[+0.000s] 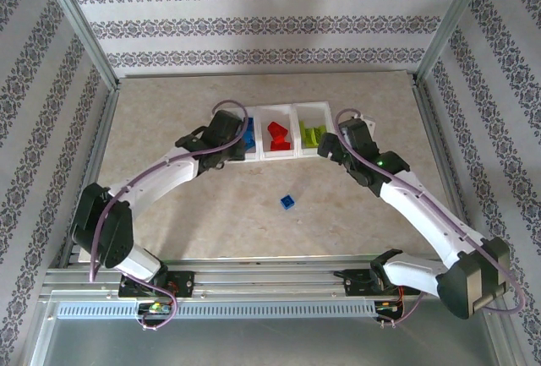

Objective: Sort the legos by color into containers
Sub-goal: Pick up the lego from the center of the table, then place the lego in the container.

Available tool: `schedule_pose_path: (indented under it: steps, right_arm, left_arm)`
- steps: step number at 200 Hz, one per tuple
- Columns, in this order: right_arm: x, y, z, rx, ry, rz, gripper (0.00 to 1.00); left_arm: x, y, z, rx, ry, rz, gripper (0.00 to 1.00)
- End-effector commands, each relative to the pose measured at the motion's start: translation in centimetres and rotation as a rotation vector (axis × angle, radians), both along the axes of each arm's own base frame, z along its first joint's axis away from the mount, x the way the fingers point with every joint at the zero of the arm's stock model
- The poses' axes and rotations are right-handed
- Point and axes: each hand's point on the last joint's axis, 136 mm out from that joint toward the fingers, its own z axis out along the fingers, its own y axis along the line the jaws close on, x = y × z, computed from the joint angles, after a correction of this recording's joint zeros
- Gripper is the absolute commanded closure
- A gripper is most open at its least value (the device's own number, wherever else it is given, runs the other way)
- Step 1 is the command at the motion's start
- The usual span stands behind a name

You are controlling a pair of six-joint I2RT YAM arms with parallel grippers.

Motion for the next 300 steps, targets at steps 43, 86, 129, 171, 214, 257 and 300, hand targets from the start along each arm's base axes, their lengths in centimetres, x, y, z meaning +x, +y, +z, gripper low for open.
schedule_pose_path:
  steps: [43,86,129,171,214,257,300]
  right_arm:
    - [-1.0,-0.9,0.6,-0.021,-0.023,-0.024,0.01]
    - [-1.5,-1.4,1.0,-0.033,-0.036,-0.028,0.02]
    - [-1.8,-1.7,1.2,-0.042,-0.039,-0.03,0.02]
    - [-1.9,-2.0,1.0,-0.041,-0.038,-0.041,0.02]
    - [-1.7,-1.9,0.9,-0.037,-0.036,-0.04,0.02]
    - [-1.4,-1.7,0.9,-0.038,-0.031,-0.035,0.02]
    - [-1.3,-1.6,1.1,-0.036,-0.035,-0.032,0.02]
  left_arm:
    - [5.9,-8.8,1.1,0.049,-0.06,-0.191,0.9]
    - [9.6,-12.1,-0.3,0.054,-0.064,-0.237,0.9]
    - [11.7,-13.9,-1.6,0.051,-0.051,-0.249,0.89]
    - [12.2,-13.6,-2.5,0.067,-0.037,-0.216,0.87]
    - [12.1,-13.0,-4.2,0.073,0.002,-0.176,0.87]
    - [12.5,-12.8,-5.1,0.041,0.027,-0.154,0.83]
    - [12.3,-13.2,-5.2,0.014,0.036,-0.168,0.71]
